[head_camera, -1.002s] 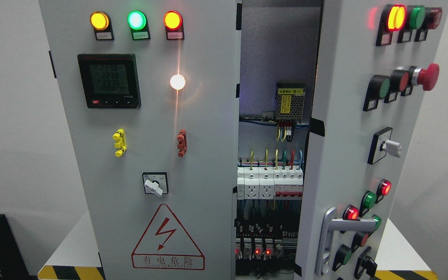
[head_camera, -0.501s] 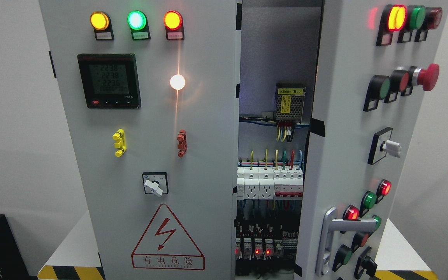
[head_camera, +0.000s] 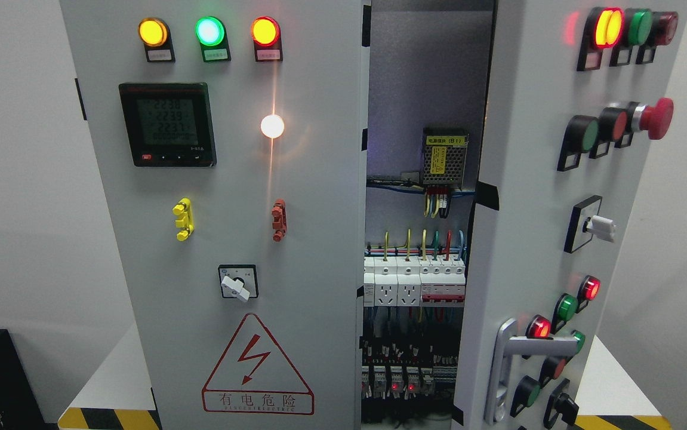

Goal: Open door with both hands

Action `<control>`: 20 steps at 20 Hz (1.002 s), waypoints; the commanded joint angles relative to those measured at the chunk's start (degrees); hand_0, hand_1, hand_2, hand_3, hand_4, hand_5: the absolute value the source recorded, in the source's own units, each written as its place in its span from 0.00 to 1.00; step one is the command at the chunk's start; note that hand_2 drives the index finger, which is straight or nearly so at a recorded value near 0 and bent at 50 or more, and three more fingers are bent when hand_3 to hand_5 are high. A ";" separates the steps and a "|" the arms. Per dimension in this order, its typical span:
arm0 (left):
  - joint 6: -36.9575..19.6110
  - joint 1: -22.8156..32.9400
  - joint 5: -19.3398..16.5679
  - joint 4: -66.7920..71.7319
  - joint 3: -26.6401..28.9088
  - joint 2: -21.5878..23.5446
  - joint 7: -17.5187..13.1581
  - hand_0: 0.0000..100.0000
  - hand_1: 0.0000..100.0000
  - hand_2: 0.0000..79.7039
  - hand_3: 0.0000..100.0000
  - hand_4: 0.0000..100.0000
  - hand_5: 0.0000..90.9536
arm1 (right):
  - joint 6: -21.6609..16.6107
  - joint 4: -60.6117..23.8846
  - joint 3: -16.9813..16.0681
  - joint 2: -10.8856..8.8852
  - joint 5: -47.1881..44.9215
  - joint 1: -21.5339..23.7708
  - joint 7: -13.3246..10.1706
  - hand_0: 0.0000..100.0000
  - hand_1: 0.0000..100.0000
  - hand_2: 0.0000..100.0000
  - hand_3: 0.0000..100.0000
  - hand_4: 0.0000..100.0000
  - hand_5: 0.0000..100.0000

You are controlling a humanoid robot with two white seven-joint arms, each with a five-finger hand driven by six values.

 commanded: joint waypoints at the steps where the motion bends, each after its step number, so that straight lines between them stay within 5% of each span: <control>1: -1.50 1.86 0.04 -23.44 -0.16 2.42 -0.01 0.00 0.00 0.00 0.00 0.00 0.00 | -0.07 0.00 0.00 0.00 0.02 0.00 -0.06 0.00 0.00 0.00 0.00 0.00 0.00; 7: -2.56 2.21 0.04 -37.42 -5.24 2.94 -0.01 0.00 0.00 0.00 0.00 0.00 0.00 | 0.02 0.00 0.00 0.00 0.02 0.00 0.02 0.00 0.00 0.00 0.00 0.00 0.00; 11: -2.47 2.74 0.39 -47.69 -13.14 8.64 -0.01 0.00 0.00 0.00 0.00 0.00 0.00 | 0.02 0.00 0.00 0.00 0.02 0.00 0.02 0.00 0.00 0.00 0.00 0.00 0.00; 20: -2.38 5.73 8.29 -79.07 -16.59 19.28 -0.01 0.00 0.00 0.00 0.00 0.00 0.00 | 0.02 0.00 0.00 0.00 0.02 0.00 0.02 0.00 0.00 0.00 0.00 0.00 0.00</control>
